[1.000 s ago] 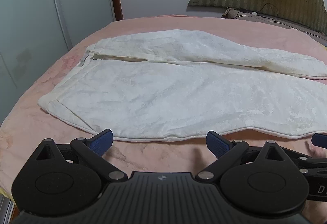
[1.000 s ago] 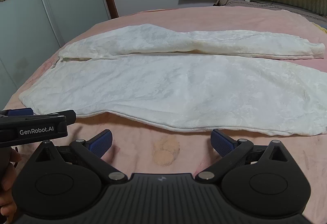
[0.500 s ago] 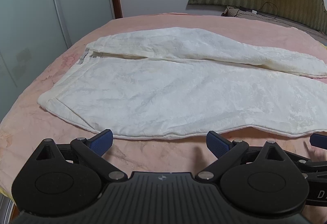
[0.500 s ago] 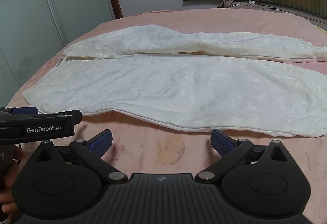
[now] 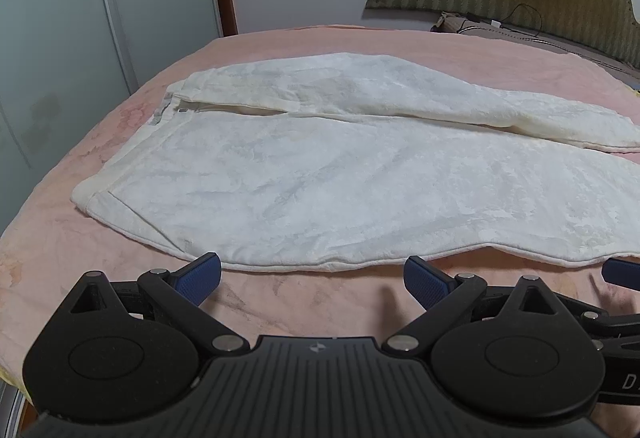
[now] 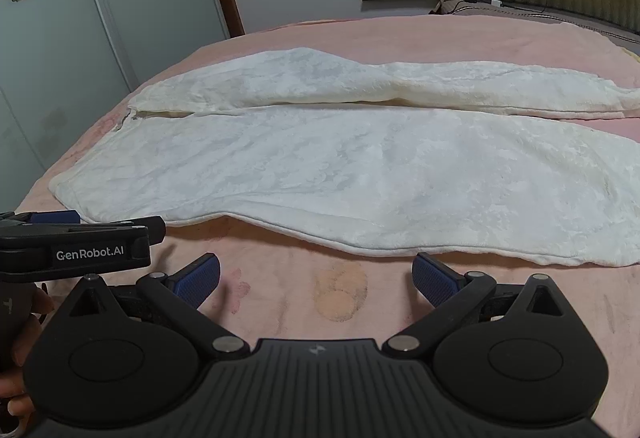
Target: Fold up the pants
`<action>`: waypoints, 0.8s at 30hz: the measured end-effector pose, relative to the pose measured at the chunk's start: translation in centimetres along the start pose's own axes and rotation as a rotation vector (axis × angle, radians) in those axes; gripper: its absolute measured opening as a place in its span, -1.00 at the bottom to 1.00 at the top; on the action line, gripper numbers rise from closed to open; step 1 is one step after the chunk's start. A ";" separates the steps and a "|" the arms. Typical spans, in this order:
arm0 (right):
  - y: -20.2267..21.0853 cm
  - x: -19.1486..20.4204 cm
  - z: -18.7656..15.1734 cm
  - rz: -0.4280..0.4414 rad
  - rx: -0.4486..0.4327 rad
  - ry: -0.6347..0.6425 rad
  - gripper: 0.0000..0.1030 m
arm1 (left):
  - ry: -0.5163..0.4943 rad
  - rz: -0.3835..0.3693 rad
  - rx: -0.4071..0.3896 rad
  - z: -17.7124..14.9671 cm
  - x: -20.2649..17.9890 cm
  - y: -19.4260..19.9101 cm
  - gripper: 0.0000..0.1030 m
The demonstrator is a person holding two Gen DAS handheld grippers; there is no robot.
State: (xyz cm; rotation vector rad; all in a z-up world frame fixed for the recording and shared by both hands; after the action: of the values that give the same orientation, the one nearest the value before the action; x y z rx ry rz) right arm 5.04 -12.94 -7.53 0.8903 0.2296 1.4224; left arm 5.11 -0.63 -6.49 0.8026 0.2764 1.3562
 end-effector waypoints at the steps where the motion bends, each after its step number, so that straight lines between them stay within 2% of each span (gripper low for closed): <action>1: 0.1 0.1 0.0 0.013 -0.008 0.002 1.00 | 0.001 -0.002 -0.005 0.0 0.0 0.1 0.94; 7: 1.2 1.2 1.3 0.081 -0.087 0.050 1.00 | 0.017 0.019 -0.096 1.6 1.1 0.2 0.94; 12: 1.4 3.2 3.6 0.080 -0.241 0.296 1.00 | 0.057 0.035 -0.098 3.4 3.1 -1.8 0.94; 15: -0.2 4.4 5.0 0.052 -0.237 0.431 1.00 | 0.096 0.042 -0.084 4.5 4.7 -3.6 0.94; 20: -3.5 5.6 8.1 0.110 -0.223 0.530 1.00 | 0.122 0.116 -0.067 6.4 7.5 -6.7 0.94; 24: -7.2 6.0 10.7 0.087 -0.227 0.613 1.00 | 0.141 0.127 -0.039 7.0 8.7 -9.4 0.94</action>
State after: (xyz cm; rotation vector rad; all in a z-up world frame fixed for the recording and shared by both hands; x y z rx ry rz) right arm 18.31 -10.99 -2.85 0.2625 0.4809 1.7370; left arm 18.48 5.09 -5.33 0.7019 0.3126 1.5364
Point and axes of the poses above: each gripper's, at about its wrist camera, not at the fingertips, and y roughly against the way its jaws point, x to its left, z to its top, the point moved 9 cm from there along -y, roughly the way its jaws point, and after that the axes turned 12 degrees about -y, right-handed, at the moved point
